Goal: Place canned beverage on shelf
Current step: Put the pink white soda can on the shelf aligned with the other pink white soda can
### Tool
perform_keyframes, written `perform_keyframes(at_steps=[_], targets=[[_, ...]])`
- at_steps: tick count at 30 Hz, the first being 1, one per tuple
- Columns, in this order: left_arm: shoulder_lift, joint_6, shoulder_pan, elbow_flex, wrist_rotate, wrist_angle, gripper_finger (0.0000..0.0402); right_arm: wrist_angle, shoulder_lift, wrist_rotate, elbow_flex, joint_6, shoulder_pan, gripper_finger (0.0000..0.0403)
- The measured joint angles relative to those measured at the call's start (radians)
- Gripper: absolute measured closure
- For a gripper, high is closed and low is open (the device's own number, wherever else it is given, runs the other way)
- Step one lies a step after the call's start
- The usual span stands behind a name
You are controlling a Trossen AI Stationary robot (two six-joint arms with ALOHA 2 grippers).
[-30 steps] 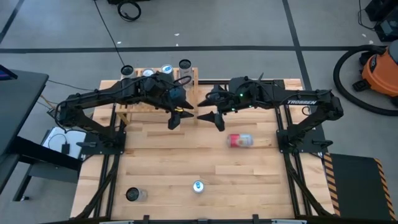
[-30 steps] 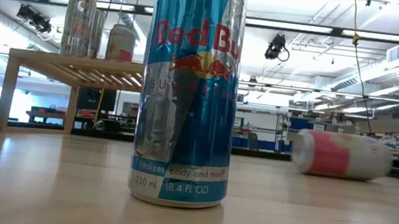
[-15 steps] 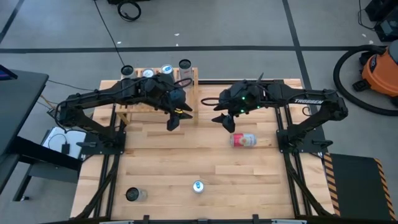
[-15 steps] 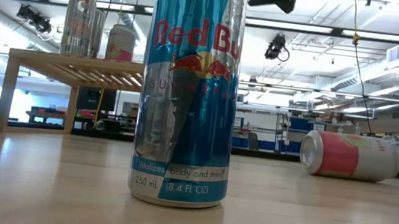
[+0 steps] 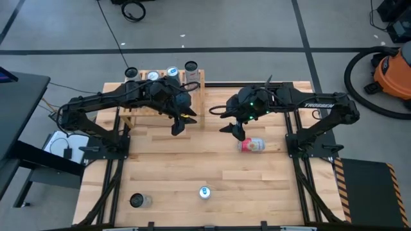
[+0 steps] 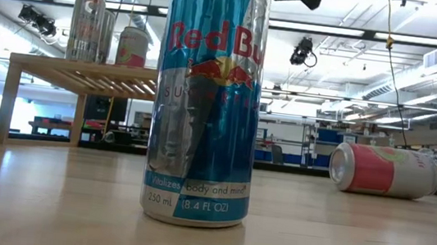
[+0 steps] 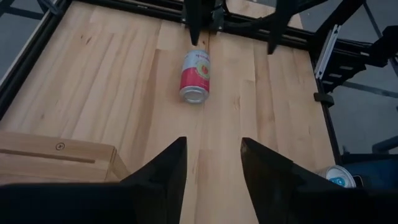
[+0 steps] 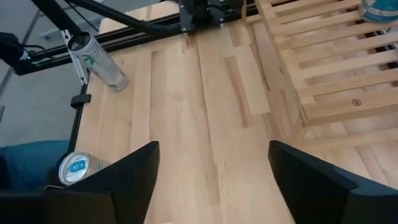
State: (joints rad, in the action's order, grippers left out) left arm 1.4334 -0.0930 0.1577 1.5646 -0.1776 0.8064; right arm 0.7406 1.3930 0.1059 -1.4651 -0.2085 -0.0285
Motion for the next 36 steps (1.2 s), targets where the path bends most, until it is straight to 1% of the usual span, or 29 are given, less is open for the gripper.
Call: perform_keyframes(at_steps=[10, 13, 19, 21, 24, 26, 28, 29, 32, 34, 36], targets=[[0.0, 0.006, 0.0, 0.0, 0.0, -0.001, 0.0251, 0.018, 0.0, 0.003, 0.001, -0.007, 0.013, 0.0009], [0.0, 0.035, 0.0, -0.001, 0.0, -0.001, 0.0251, 0.03, 0.0, 0.021, 0.001, -0.002, 0.012, 0.0009], [0.0, 0.119, 0.0, -0.001, 0.002, -0.001, 0.0251, 0.017, 0.0, 0.181, 0.001, -0.001, 0.012, 0.0013], [0.0, 0.144, 0.0, -0.001, 0.002, -0.001, 0.0251, -0.019, 0.0, 0.204, 0.001, -0.001, 0.012, 0.0011], [0.0, 0.164, 0.0, -0.001, 0.002, -0.001, 0.0251, -0.091, 0.0, 0.205, 0.001, 0.0, 0.013, 0.0011], [0.0, 0.164, 0.0, -0.001, 0.002, -0.001, 0.0251, -0.081, 0.0, 0.191, 0.001, -0.001, 0.013, 0.0012], [0.0, 0.164, 0.0, -0.001, 0.002, -0.001, 0.0251, 0.015, 0.0, 0.154, 0.001, 0.0, 0.014, 0.0013], [0.0, 0.161, 0.0, -0.001, 0.002, -0.001, 0.0251, 0.088, 0.001, 0.126, 0.001, 0.005, 0.018, 0.0013], [0.0, 0.158, 0.0, -0.001, 0.002, 0.0, 0.0251, 0.275, 0.0, -0.016, 0.018, 0.022, 0.04, 0.0013], [0.0, 0.157, 0.0, -0.001, 0.002, 0.001, 0.0251, 0.337, 0.002, -0.082, 0.05, 0.019, 0.052, 0.0013], [0.0, 0.158, 0.0, -0.001, 0.001, 0.002, 0.0251, 0.37, 0.003, -0.104, 0.069, -0.005, 0.06, 0.0013]])
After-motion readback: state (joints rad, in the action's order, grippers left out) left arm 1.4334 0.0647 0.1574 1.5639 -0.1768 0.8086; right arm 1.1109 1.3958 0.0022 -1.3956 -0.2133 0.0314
